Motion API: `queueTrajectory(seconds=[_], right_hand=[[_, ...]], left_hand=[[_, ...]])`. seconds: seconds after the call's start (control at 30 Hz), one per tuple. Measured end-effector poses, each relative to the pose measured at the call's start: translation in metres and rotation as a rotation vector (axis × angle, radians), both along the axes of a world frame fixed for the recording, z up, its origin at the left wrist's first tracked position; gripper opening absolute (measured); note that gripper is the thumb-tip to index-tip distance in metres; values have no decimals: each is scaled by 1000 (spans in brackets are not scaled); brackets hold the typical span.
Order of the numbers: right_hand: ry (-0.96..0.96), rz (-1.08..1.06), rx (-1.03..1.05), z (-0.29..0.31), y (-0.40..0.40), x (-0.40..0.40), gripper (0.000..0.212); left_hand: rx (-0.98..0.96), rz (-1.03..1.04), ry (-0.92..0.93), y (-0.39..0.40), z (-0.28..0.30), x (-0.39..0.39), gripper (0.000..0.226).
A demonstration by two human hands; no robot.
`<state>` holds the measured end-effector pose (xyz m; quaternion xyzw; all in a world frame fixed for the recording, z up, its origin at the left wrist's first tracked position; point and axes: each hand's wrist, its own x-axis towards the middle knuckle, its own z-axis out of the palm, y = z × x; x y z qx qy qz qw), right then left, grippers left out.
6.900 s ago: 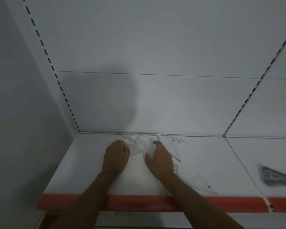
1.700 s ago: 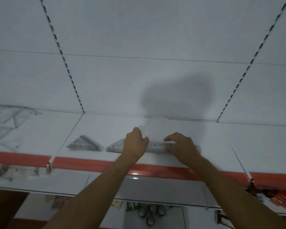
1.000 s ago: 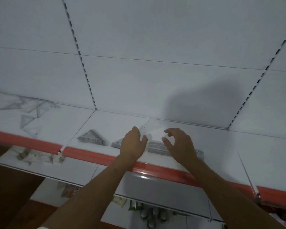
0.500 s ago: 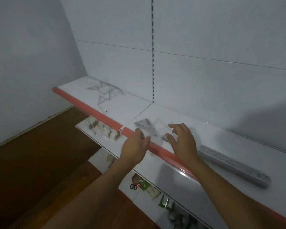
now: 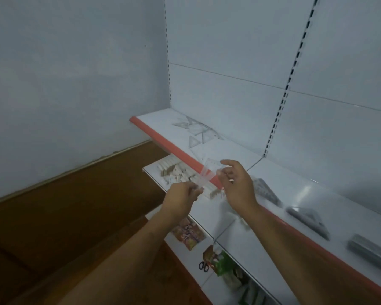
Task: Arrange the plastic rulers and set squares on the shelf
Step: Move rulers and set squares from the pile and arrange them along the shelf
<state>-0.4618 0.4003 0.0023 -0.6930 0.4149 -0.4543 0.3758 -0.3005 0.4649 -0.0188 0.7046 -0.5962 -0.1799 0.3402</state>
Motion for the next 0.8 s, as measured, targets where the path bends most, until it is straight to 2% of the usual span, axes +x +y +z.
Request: queueTrajectory(seconds=[0.13,0.27,0.47,0.63,0.8], right_hand=[[-27,54,41,-8,3,53,20],[110,120,31,-15,4,84,12],[122,216,56,-15,-21,107,15],[103,286,43,-7,-55,117,21],[75,224,-42,-1,-95,112,26]], left_hand=[[-9,39,159,6,-6,40,16],[10,12,251,3,-12,62,19],[25,-78,258,-24,-9,75,18],[27,-134,181,-61,4,81,29],[16,-171,168,-111,12,77,30]])
